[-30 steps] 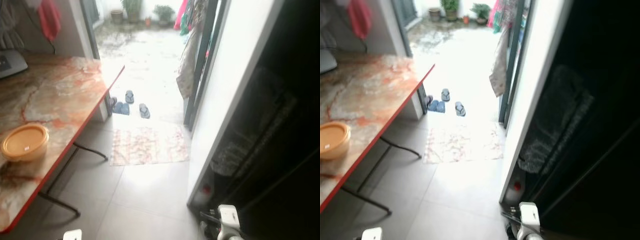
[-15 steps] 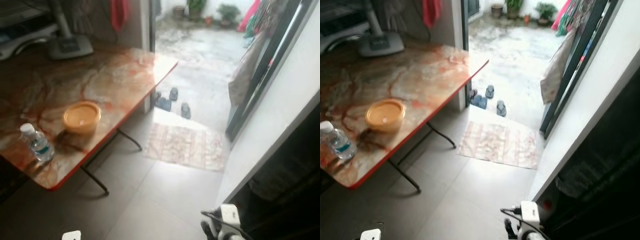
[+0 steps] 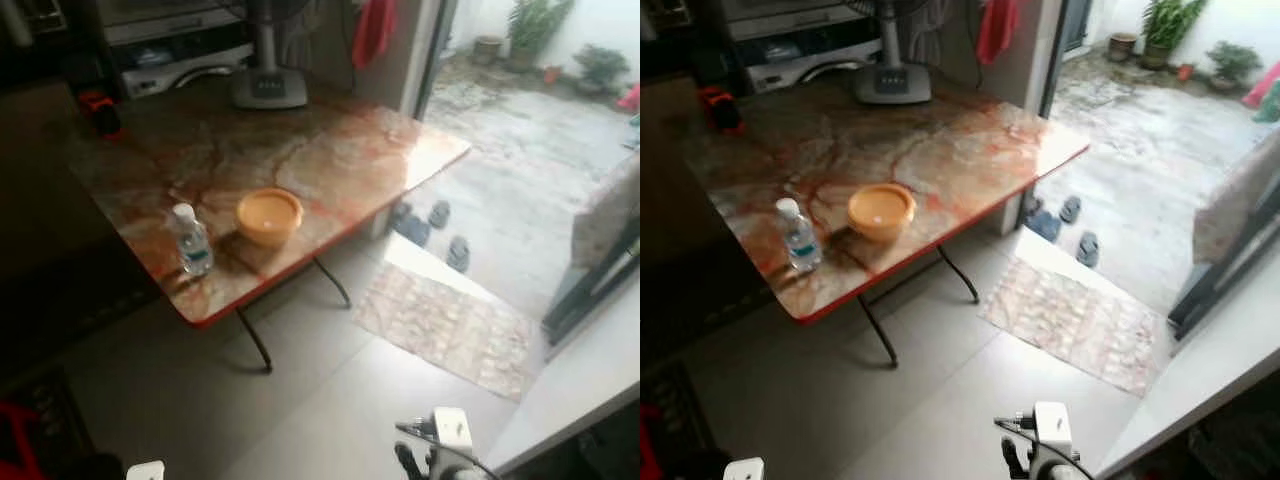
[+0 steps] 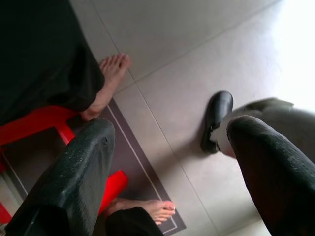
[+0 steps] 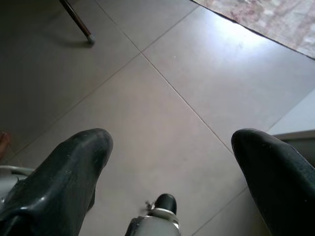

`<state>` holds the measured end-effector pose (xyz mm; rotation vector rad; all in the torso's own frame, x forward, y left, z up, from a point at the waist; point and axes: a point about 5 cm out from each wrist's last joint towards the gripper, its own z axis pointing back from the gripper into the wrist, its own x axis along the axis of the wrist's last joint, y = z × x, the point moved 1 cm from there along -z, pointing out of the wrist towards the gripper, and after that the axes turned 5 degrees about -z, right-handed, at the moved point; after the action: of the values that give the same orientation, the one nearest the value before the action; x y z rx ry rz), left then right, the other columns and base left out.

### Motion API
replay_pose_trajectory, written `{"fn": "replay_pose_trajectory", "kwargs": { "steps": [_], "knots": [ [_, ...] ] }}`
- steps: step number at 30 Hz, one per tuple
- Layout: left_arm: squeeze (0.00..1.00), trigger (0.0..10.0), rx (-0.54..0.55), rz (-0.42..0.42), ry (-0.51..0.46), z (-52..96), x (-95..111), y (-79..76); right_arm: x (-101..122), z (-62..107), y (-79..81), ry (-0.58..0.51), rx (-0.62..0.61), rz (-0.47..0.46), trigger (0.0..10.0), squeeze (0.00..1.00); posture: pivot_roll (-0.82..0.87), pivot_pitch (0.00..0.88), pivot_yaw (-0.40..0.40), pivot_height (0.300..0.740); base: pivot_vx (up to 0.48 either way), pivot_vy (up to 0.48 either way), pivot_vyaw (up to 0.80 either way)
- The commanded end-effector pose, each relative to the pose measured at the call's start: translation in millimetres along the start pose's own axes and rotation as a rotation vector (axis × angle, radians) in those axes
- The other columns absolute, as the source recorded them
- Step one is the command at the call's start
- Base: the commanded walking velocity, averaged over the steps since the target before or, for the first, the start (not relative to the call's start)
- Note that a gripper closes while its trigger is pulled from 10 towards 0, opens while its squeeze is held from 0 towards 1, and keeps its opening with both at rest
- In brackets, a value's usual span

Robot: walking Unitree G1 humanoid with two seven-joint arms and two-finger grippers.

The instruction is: Restocking fridge

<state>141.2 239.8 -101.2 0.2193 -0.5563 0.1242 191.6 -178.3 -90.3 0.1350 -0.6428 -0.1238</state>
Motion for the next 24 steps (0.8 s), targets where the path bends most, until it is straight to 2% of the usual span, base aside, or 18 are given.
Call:
{"fn": "replay_pose_trajectory", "kwargs": {
  "steps": [1,6,8,12,17,18,19,20,22,24],
  "knots": [
    [0.0,10.0,-0.008,-0.01,0.004,0.3,-1.6,-3.3,-3.1,2.2,-8.3,0.014,-0.02,0.008,10.0,0.0,0.03,0.0,-0.015,0.74,0.0,0.0,0.8],
    [0.0,10.0,-0.01,-0.013,0.0,0.6,-2.1,-3.9,-4.0,2.8,-9.4,0.013,-0.022,0.006,10.0,0.0,0.03,0.0,-0.016,0.74,0.0,0.0,0.8],
    [0.0,10.0,-0.009,-0.015,-0.001,0.6,-2.2,-3.9,-5.0,2.9,-9.7,0.013,-0.028,-0.018,10.0,0.0,0.03,0.0,-0.017,0.74,0.0,0.0,0.0],
    [0.0,10.0,-0.002,-0.025,-0.016,0.6,-0.4,-3.4,-4.4,2.8,-9.9,0.014,-0.027,-0.002,10.0,0.0,0.04,0.0,-0.02,0.74,0.0,0.0,0.0],
    [0.0,10.0,0.091,-0.039,-0.118,2.1,9.3,3.1,-3.7,2.6,-9.2,0.005,-0.029,-0.018,10.0,0.0,0.03,0.0,-0.016,0.74,0.0,0.0,0.0],
    [0.0,10.0,0.106,-0.039,-0.148,1.9,14.8,3.8,-3.7,2.6,-9.2,0.006,-0.029,-0.018,10.0,0.0,0.03,0.0,-0.016,0.74,0.0,0.0,0.0],
    [0.0,10.0,0.154,-0.056,-0.365,3.3,60.5,2.6,-3.6,2.5,-9.1,0.007,-0.028,-0.017,10.0,0.0,0.04,0.0,-0.018,0.74,0.0,0.0,0.0],
    [0.0,10.0,0.154,-0.056,-0.365,3.3,60.5,2.6,-3.6,2.5,-9.1,0.007,-0.028,-0.017,10.0,0.0,0.04,0.0,-0.018,0.74,0.0,0.0,0.0],
    [0.0,10.0,0.2,-0.097,-0.542,10.2,93.6,1.1,-3.2,2.3,-8.9,0.01,-0.028,-0.016,10.0,0.0,0.05,0.0,-0.021,0.74,0.0,0.0,0.0],
    [0.0,10.0,0.212,-0.135,-0.588,12.7,100.4,1.2,-3.3,2.2,-8.7,0.015,-0.026,-0.01,10.0,0.0,0.05,0.0,-0.019,0.74,0.0,0.0,0.0]
  ]
}}
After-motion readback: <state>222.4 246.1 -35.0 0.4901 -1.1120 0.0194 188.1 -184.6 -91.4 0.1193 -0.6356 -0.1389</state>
